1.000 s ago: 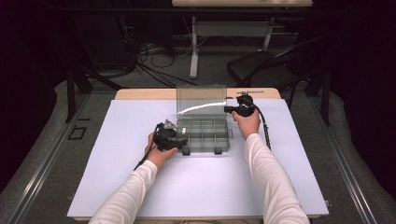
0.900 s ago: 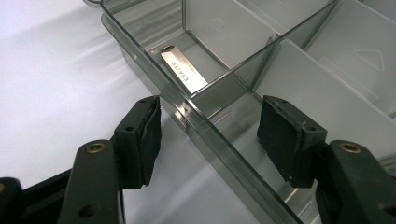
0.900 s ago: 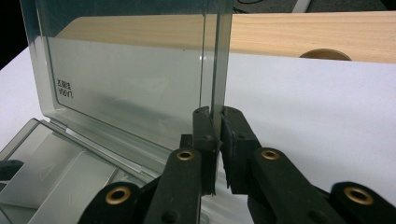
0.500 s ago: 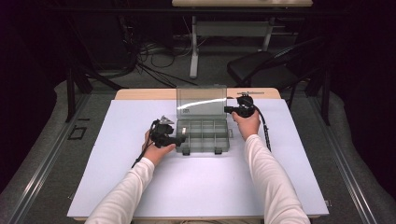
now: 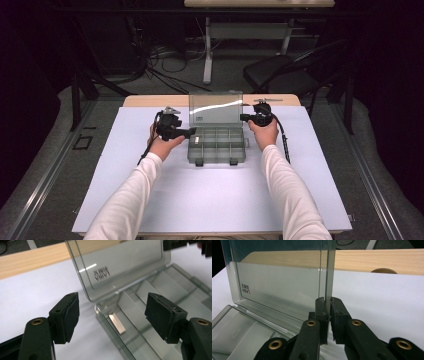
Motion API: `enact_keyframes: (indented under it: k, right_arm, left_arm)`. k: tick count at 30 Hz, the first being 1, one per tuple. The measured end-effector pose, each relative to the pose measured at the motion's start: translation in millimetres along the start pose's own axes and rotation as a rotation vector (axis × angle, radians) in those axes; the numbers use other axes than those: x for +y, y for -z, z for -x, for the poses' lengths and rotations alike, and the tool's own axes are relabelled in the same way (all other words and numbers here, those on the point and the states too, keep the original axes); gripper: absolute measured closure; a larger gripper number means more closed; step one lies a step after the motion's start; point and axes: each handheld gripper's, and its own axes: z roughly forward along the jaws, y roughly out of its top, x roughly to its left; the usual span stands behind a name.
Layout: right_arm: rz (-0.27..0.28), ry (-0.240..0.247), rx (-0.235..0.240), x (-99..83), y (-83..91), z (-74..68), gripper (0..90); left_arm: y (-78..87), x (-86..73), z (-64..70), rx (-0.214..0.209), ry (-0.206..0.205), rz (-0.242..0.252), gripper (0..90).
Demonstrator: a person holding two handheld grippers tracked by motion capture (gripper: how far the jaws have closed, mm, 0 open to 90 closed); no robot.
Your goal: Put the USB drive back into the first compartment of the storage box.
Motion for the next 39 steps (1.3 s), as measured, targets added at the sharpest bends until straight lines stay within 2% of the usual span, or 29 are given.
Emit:
enact_keyframes:
  k: [1,6,12,14,19,21,26,29,32,34,36,39]
  right_arm:
    - [0.001,-0.002,0.0,-0.2,0.0,0.1,85.5]
    - [0.005,-0.002,-0.001,-0.9,0.5,-0.7,85.5]
    - [0.011,0.001,-0.005,-1.3,0.4,-1.3,85.5]
    - [0.01,0.004,-0.008,-1.3,0.6,-1.4,85.5]
    - [0.017,0.007,-0.009,-2.1,0.8,-2.2,85.5]
    - [0.019,0.012,-0.01,-2.3,1.0,-1.9,85.5]
    - [0.023,0.014,-0.006,-2.8,1.0,-1.4,85.5]
    - [0.024,0.016,-0.006,-2.8,1.1,-1.5,85.5]
    - [0.027,0.016,-0.005,-3.0,1.1,-1.4,85.5]
    - [0.026,0.016,-0.007,-3.2,1.4,-1.7,85.5]
    - [0.026,0.016,-0.007,-3.2,1.6,-1.7,85.5]
    - [0.026,0.016,-0.009,-3.5,1.7,-1.9,85.5]
  left_arm:
    - [-0.5,3.3,-1.8,0.005,0.012,0.016,27.5]
    - [-0.6,24.6,-12.8,0.002,0.065,0.024,28.2]
    - [-1.3,48.8,-13.5,0.017,0.065,0.018,30.6]
    - [-2.0,55.2,-12.4,0.034,0.058,0.015,31.3]
    - [-2.9,67.2,-15.1,0.045,0.103,0.027,32.4]
    - [-3.9,70.1,-16.6,0.044,0.114,0.038,33.4]
    - [-5.6,75.8,-19.8,0.055,0.129,0.032,35.0]
    - [-6.3,78.4,-20.2,0.045,0.118,0.026,37.4]
    - [-7.3,79.0,-20.5,0.043,0.131,0.03,38.7]
    - [-7.4,79.1,-21.4,0.061,0.124,0.031,38.7]
    - [-7.7,79.1,-22.5,0.057,0.132,0.044,38.7]
    - [-7.9,79.3,-23.2,0.066,0.117,0.057,39.1]
